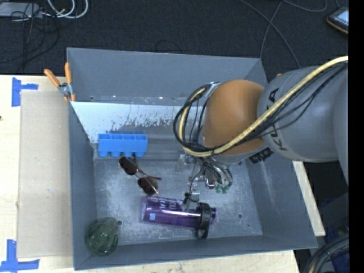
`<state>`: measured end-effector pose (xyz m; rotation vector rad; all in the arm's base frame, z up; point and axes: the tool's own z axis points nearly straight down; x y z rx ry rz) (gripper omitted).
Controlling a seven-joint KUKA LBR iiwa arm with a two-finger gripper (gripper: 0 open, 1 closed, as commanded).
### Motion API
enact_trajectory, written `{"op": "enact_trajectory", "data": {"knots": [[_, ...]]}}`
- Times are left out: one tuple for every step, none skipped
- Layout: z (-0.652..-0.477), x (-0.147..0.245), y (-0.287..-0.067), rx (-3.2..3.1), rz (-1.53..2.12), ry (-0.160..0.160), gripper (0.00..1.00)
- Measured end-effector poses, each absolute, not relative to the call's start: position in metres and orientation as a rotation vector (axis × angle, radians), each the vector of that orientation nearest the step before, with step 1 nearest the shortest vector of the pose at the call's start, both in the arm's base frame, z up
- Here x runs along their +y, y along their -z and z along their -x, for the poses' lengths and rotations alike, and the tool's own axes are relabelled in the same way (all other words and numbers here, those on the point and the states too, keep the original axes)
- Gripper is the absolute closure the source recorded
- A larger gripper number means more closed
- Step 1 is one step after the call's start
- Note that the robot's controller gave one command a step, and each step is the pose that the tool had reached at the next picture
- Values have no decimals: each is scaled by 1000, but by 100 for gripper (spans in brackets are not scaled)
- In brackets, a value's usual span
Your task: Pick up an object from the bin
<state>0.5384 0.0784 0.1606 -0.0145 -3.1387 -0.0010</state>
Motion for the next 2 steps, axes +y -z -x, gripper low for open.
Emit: {"op": "enact_trajectory", "data": {"knots": [[-538,78,-161,-3139,14,1,0],[-525,51,-139,-3130,-272,4,0]]}}
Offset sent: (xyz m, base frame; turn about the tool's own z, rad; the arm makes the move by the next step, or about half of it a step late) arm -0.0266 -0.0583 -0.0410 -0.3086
